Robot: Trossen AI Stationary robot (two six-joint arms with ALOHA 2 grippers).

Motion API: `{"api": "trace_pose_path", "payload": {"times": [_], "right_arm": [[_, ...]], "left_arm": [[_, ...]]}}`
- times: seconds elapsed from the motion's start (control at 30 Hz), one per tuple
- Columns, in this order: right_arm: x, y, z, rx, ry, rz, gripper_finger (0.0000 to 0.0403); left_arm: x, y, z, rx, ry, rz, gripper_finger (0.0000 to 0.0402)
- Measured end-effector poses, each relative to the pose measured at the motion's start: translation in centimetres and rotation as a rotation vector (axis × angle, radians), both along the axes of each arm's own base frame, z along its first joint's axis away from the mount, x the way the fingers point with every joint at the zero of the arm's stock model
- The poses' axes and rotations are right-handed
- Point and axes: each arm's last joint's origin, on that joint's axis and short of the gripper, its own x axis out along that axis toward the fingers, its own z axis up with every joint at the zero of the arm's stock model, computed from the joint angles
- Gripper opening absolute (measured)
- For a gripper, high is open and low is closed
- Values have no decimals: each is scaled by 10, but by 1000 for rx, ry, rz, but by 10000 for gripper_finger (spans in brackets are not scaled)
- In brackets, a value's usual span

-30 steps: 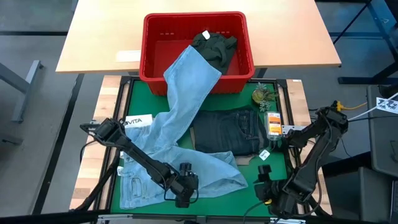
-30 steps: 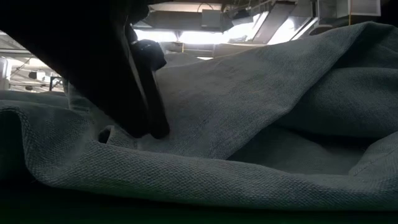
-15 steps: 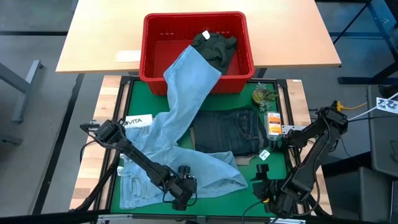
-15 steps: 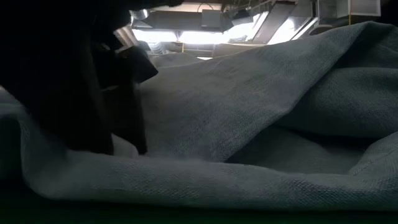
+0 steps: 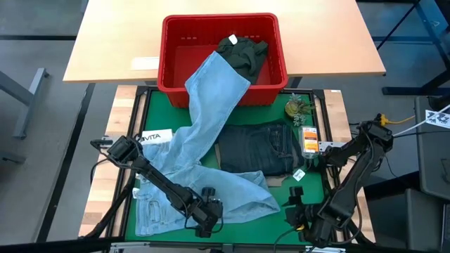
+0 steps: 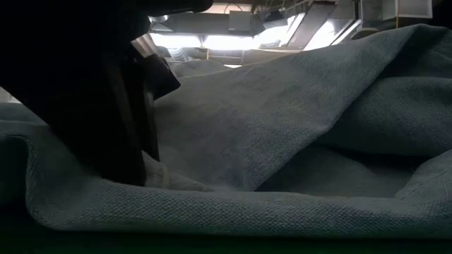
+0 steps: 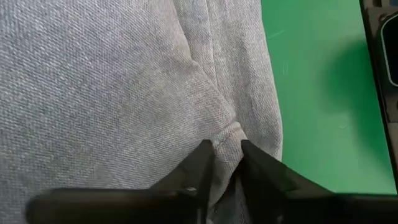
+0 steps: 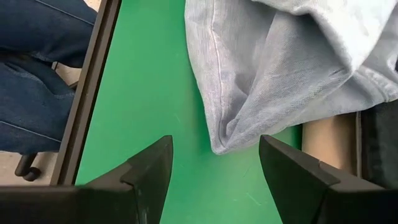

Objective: Fold Laundry from Bin
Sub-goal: Fold the light blue jeans

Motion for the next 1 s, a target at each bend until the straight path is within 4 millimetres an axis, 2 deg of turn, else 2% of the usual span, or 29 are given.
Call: {"api": "trace_pose_path", "payload": {"times": [0.23, 0.53, 0.83, 1.0], "right_arm": [[2, 2, -6, 29, 11, -55, 239], [5, 1, -19, 61, -61, -366, 239], [13, 8, -50, -17, -19, -413, 239], [15, 10, -57, -22, -30, -455, 222]], "left_arm": [[0, -1, 0, -24, 14, -15, 7], [0, -1, 0, -32, 17, -19, 5], [0, -1, 1, -35, 17, -21, 5], [0, -1, 1, -41, 20, -25, 3]]}}
